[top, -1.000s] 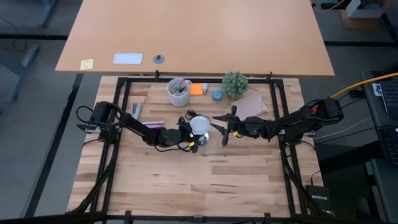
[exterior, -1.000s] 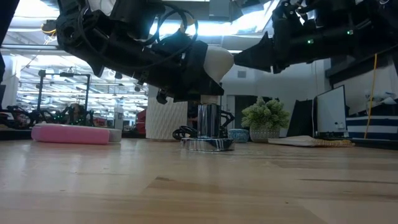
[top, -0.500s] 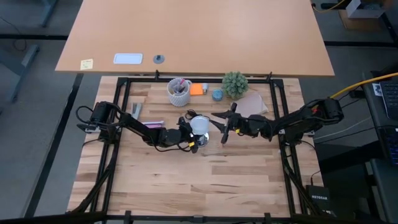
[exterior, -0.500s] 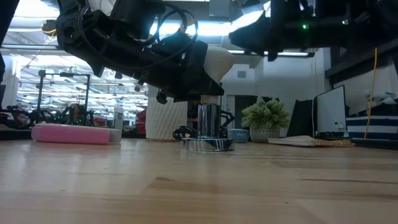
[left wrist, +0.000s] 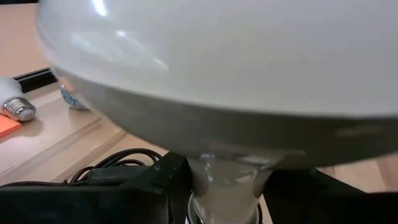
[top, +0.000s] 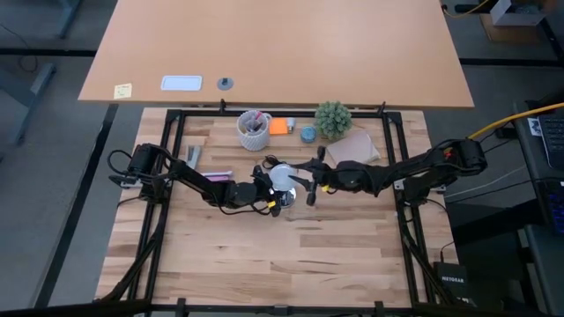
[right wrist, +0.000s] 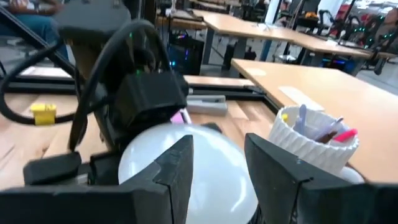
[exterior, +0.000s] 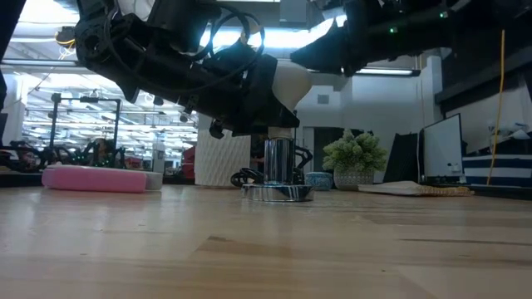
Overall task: Screw lightbulb
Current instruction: Insert the white light bulb into the silver lamp
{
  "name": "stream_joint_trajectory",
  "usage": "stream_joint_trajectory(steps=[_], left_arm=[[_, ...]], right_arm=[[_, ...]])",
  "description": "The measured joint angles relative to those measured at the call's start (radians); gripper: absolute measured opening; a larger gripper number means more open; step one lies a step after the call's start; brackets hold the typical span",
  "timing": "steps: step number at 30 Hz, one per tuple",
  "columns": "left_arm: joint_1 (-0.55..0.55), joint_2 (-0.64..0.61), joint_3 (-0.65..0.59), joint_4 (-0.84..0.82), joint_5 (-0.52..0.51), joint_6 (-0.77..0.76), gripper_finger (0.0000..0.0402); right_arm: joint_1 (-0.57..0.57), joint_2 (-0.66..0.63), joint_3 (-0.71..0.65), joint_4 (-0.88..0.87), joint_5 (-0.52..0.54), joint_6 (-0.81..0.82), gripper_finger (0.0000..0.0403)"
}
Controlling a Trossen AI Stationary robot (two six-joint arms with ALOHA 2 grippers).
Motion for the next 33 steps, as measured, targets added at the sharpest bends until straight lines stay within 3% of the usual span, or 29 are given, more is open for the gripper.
stream_joint_trajectory(steps=[22, 33], left_arm=[[0.000, 0.001, -0.001, 0.005, 0.001, -0.006, 0.0153], [-0.001, 0.000, -0.003, -0.002, -0.005, -0.003, 0.0153]], right_arm=[[0.000, 0.001, 0.002, -0.058, -0.018, 0.031, 0.0149], [0.000, 0.097, 0.004, 0.053, -0.062, 0.067, 0.0149]])
